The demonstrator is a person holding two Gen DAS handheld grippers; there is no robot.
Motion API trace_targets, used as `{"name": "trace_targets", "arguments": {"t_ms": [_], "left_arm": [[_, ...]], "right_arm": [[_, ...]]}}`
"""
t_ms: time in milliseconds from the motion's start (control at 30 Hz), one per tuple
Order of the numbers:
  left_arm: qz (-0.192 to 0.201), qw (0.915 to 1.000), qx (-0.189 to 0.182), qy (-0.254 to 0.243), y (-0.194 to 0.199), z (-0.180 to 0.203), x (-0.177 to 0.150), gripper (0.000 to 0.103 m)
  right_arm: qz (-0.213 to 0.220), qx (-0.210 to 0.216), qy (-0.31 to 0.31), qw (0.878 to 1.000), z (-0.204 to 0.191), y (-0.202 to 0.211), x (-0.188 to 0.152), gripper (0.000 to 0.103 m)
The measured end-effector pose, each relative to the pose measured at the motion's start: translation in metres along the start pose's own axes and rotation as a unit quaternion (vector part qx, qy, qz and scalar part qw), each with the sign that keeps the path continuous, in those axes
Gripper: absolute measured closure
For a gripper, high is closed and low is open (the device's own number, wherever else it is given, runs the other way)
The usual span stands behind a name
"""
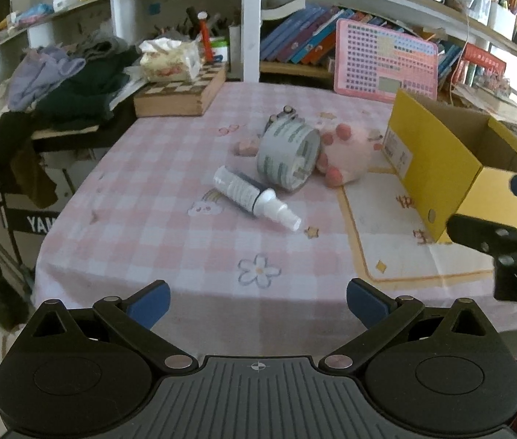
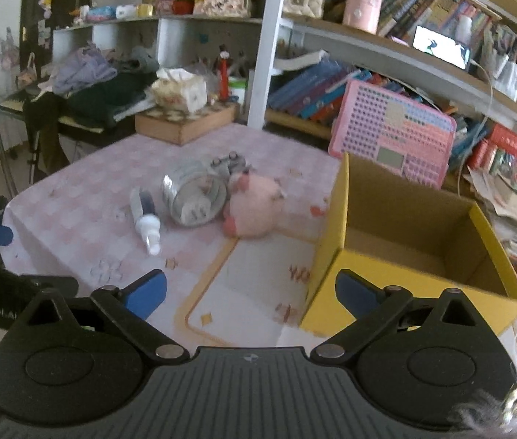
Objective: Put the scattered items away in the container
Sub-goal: 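Grasp the pink plush pig with the right tool while the left tool grasps the spray bottle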
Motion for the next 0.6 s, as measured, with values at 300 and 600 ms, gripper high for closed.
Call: {"name": "trace_targets", "arguments": {"t_ms": [300,600], "left_arm": [[0.013,0.9996,-0.004,0.023,-0.028,0.004,0.027,0.001],[0.009,0.9988,0.005,0.049,-0.066,0.004,0.052,0.001]], "right_arm": [[0.005,0.036,0.047,0.998,0.008,-0.041,0.035,0.018],[-0.029,0.068,0.058,0.996,0.025,-0.091,0.068,0.030]]}}
Point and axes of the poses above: each gripper's, at about its wrist camera, not at the fingertips, and y roughly against the way its jaws point, z to its right, x to its top, the point moved 3 cm from there along -y, roughly the way its jaws point, and after that the axes turned 2 degrees about z, right-handed, at the moved point
